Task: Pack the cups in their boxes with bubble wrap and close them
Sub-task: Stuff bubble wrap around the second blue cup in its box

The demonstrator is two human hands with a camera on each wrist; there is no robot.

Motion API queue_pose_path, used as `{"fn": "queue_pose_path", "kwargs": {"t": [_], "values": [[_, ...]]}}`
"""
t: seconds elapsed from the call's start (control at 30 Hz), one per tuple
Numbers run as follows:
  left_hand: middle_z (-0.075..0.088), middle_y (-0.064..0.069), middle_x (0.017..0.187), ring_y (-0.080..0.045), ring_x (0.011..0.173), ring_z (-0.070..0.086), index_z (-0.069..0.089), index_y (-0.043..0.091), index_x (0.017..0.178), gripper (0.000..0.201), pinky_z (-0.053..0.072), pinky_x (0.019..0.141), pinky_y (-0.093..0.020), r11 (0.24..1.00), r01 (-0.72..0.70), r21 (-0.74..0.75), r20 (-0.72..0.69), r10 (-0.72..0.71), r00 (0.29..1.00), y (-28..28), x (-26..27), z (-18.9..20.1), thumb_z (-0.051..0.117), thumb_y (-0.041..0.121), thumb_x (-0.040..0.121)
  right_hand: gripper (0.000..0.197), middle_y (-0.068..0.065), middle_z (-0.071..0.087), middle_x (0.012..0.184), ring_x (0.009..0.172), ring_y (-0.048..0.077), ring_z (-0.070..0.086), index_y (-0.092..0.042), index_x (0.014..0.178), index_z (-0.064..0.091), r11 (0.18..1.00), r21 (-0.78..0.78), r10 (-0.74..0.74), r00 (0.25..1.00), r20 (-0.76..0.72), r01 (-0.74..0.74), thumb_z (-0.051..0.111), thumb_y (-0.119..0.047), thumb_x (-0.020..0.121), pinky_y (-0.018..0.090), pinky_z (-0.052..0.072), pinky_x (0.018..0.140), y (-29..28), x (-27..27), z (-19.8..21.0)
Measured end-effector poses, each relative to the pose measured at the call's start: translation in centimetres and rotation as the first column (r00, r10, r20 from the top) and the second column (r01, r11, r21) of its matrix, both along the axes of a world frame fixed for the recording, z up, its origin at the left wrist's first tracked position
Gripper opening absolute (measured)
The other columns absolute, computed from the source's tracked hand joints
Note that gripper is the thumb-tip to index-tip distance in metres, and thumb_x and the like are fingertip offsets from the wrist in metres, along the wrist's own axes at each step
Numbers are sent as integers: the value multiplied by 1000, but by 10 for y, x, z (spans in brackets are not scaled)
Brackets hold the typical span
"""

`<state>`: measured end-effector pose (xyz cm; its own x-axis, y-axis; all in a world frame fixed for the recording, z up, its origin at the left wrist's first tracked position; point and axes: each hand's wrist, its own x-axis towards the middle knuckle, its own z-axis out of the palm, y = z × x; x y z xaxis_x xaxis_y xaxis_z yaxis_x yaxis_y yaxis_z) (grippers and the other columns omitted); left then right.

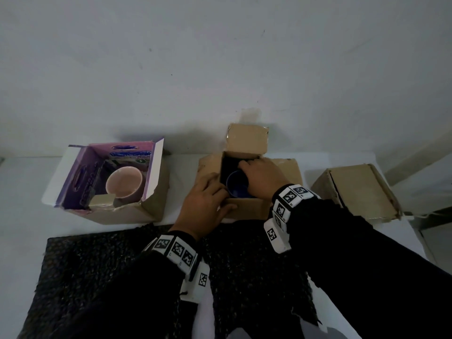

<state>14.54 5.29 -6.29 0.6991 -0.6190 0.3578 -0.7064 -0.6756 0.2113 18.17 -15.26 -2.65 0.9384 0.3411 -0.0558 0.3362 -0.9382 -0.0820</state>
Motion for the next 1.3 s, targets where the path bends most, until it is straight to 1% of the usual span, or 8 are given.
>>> {"fn": "queue_pose_path", "kwargs": {"t": [0.3, 0.47, 0.67, 0.83, 0.93, 1.17, 1.23, 1.3], "values": [[64, 1, 122, -24, 123, 49, 67, 18, 114, 29, 42, 101, -42, 982, -122, -143, -70, 113, 991, -3, -46, 4, 65, 28, 87, 19, 5, 56, 87, 81, 25, 48, -15, 87, 58, 956, 295, -105, 944, 313, 8, 62, -31, 78, 35, 36, 67, -18, -135, -2], [61, -8, 120, -27, 114, 51, 70, 13, 99, 19, 46, 96, -39, 965, -110, -238, -50, 100, 994, 3, -85, -2, 64, 23, 84, 70, -2, 52, 107, 98, 21, 50, -28, 113, 52, 982, 85, -154, 977, -148, 168, 51, -81, 67, 36, 41, 76, -24, -201, -44], [58, 6, 120, -15, 112, 52, 61, 25, 112, 42, 47, 90, -38, 975, -169, -143, -279, 124, 952, 10, -132, -13, 53, 58, 88, 21, -1, 57, 98, 97, 24, 54, -23, 96, 61, 868, 350, -333, 936, -113, 351, 68, -36, 81, 34, 43, 75, -17, -223, -52], [56, 17, 123, 8, 113, 53, 44, 32, 128, 72, 46, 95, -20, 786, -417, -457, -805, -166, 570, -2, -156, 5, 74, 63, 70, 26, 2, 53, 76, 72, 18, 52, -16, 76, 48, 517, 760, -475, 870, -128, 394, 70, -27, 84, 32, 41, 64, -18, -225, -18], [62, 13, 124, -4, 115, 58, 52, 30, 131, 63, 47, 99, -25, 826, -403, -393, -889, -231, 395, -15, -157, 13, 76, 49, 77, 33, 7, 50, 71, 67, 17, 49, -14, 68, 45, 271, 866, -549, 807, -218, 419, 71, -29, 83, 32, 41, 64, -13, -220, 1], [62, -3, 121, -22, 112, 58, 56, 29, 117, 22, 45, 93, -28, 931, -227, -284, -831, -121, 542, -20, -145, 46, 45, 17, 102, 52, 1, 59, 117, 109, 18, 60, -27, 119, 53, 183, 934, -392, 894, -218, 308, 58, 1, 76, 32, 49, 93, -29, -219, 29], [66, 0, 105, -20, 96, 62, 56, 34, 99, 4, 47, 80, -26, 954, -183, -236, -781, -74, 620, -15, -141, 61, 58, 35, 95, 57, 3, 60, 121, 114, 14, 58, -30, 124, 56, 305, 907, -334, 925, -183, 289, 54, 2, 77, 24, 46, 97, -35, -216, 34], [66, 10, 101, -7, 90, 62, 58, 31, 103, 46, 51, 79, -25, 995, -48, -85, -704, -26, 710, -9, -137, 74, 71, 64, 72, 37, 5, 63, 108, 103, 13, 59, -28, 102, 64, 466, 844, -338, 935, -109, 267, 55, -1, 77, 21, 44, 90, -38, -211, 39]]}}
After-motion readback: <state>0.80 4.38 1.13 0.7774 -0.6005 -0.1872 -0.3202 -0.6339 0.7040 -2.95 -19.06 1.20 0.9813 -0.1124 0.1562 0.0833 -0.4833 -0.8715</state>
